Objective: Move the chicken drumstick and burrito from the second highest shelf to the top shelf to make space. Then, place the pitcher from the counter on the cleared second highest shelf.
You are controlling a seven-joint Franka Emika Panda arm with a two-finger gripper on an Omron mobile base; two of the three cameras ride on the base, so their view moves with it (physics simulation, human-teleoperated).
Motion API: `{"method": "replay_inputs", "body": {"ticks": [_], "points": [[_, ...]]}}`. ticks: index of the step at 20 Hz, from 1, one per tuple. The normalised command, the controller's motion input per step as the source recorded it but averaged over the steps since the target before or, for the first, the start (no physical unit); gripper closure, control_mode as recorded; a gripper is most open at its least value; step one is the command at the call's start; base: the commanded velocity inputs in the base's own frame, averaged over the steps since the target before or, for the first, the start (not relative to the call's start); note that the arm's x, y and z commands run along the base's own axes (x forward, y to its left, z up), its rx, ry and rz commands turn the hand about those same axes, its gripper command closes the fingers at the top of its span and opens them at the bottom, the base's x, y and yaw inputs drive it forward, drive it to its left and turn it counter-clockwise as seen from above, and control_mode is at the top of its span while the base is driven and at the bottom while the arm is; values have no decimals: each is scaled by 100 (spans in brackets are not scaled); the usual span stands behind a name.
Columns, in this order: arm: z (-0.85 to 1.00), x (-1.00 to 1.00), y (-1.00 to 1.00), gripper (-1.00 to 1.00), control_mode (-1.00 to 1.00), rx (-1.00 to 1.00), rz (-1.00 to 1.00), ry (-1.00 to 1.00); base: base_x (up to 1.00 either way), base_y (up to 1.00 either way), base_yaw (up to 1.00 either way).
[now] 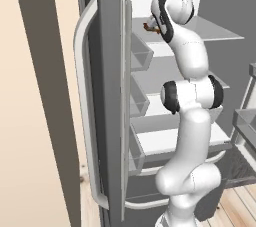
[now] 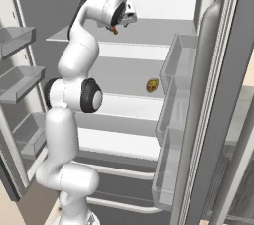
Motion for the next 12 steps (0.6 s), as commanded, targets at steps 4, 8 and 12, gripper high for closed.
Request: {"method": "replay_inputs", "body": {"ticks": [4,8,12], "points": [[-56,-99,0,-100,-100,-9,-9,-14,0,0,0],[-65,-100,0,-100,-100,-7,-9,-20,0,0,0],[-51,-100,0,-100,-100,-4,-9,-29,0,0,0]]}}
